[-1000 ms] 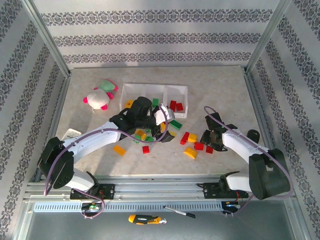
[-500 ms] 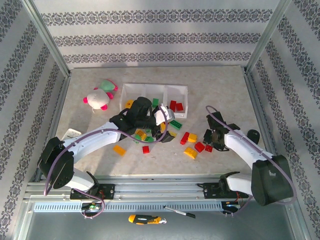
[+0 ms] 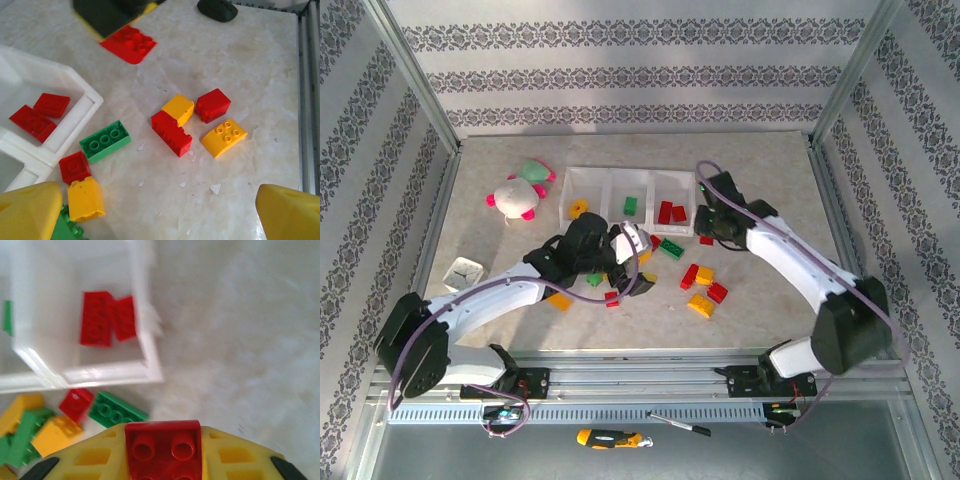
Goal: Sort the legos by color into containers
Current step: Place the lego in the container.
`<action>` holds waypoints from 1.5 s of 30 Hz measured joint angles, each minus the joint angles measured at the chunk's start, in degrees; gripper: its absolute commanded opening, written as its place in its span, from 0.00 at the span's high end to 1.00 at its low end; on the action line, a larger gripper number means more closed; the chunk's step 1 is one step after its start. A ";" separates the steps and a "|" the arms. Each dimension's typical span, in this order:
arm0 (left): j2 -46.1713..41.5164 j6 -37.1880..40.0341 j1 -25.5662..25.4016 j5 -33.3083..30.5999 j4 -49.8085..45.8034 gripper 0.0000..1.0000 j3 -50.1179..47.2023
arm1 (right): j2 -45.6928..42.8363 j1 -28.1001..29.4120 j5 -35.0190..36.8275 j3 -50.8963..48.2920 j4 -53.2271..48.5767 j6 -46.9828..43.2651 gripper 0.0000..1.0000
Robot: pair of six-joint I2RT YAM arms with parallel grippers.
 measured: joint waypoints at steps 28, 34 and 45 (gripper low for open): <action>-5.73 -14.71 0.15 -22.08 -6.29 0.01 -1.40 | 15.52 2.47 -1.66 14.62 8.52 -12.57 0.18; -7.61 -23.10 1.38 -29.03 -9.92 0.01 -1.97 | 3.67 3.13 -4.98 4.46 14.84 -17.22 0.10; -6.01 -53.77 4.87 -40.96 -26.82 0.03 -1.18 | -9.49 7.45 -9.05 -10.01 19.12 -25.27 0.08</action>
